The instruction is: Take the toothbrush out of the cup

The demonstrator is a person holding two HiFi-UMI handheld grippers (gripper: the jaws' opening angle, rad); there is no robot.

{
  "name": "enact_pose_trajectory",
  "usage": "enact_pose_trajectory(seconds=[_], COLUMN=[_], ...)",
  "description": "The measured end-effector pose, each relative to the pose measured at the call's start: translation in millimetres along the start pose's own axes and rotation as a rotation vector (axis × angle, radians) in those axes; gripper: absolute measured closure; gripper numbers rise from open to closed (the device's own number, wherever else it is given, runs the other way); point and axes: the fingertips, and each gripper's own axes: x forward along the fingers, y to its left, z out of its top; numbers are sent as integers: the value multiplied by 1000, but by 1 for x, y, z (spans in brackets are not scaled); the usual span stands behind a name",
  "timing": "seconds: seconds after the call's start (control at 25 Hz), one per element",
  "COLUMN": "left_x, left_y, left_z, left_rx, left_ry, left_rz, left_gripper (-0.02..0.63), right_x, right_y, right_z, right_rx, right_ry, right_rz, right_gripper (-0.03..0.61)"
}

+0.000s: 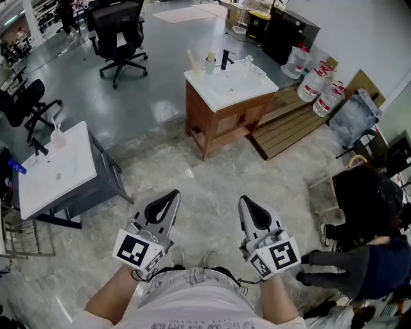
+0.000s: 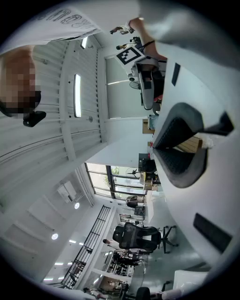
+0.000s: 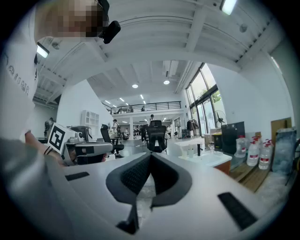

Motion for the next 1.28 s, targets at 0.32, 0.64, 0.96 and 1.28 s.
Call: enact_pose_trajectory(seconds=[0.32, 0.64, 0.96, 1.28], left_x=[-2, 0, 2, 3], left_y=[-1, -5, -10, -11], left_z=[-4, -4, -5, -4], left_rx=[5, 13, 17, 19], left_ry=[8, 9, 13, 10], left_rz=[-8, -22, -35, -34], left_gripper=[597, 597, 597, 597], right_x=[4, 5, 4, 4], right_y=[4, 5, 7, 8], right_z=[-1, -3, -3, -2], right_rx=[-15, -36, -36, -40], right_ry=[6, 18, 16, 11], right_rz=[-6, -7, 4, 2], right_gripper=[572, 572, 572, 571])
